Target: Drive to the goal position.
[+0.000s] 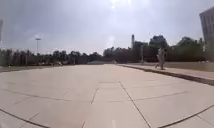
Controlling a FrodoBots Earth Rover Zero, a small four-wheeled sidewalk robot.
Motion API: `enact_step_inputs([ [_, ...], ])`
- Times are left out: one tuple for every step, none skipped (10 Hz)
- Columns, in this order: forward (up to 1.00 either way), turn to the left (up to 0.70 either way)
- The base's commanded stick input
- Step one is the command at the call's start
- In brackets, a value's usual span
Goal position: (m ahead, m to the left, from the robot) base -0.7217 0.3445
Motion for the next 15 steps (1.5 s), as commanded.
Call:
enact_step_inputs([
  [0.7, 0.02],
  [0.7, 0.02],
  [0.7, 0.02],
  [0.7, 0.02],
  [0.7, 0.02],
  [0.7, 0.02],
  [0.7, 0.02],
  [0.7, 0.02],
  [0.7, 0.02],
  [0.7, 0.02],
  [0.7, 0.02],
  [0.7, 0.02],
  [0.7, 0.02],
  [0.7, 0.02],
  [0.7, 0.02],
])
